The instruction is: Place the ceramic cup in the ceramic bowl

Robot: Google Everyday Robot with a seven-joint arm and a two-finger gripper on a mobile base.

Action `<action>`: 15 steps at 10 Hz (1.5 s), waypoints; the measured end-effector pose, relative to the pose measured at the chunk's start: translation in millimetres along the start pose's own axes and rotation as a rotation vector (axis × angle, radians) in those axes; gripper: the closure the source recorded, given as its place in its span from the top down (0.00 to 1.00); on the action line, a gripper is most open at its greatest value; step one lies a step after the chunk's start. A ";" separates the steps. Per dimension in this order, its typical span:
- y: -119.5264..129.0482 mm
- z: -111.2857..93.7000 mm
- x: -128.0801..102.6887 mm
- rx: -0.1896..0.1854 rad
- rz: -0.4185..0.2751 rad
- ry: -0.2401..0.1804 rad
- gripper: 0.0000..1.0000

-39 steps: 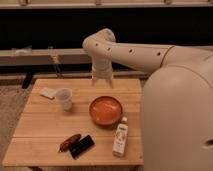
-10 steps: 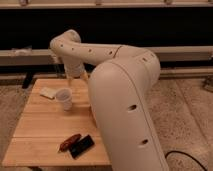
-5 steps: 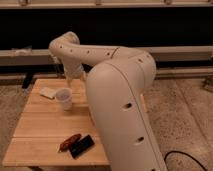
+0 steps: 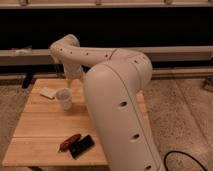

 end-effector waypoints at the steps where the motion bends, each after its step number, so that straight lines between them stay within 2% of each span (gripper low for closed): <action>1: 1.9 0.6 0.1 -0.001 0.000 0.001 0.65; 15: 10.5 24.7 -0.3 0.004 0.004 -0.003 0.65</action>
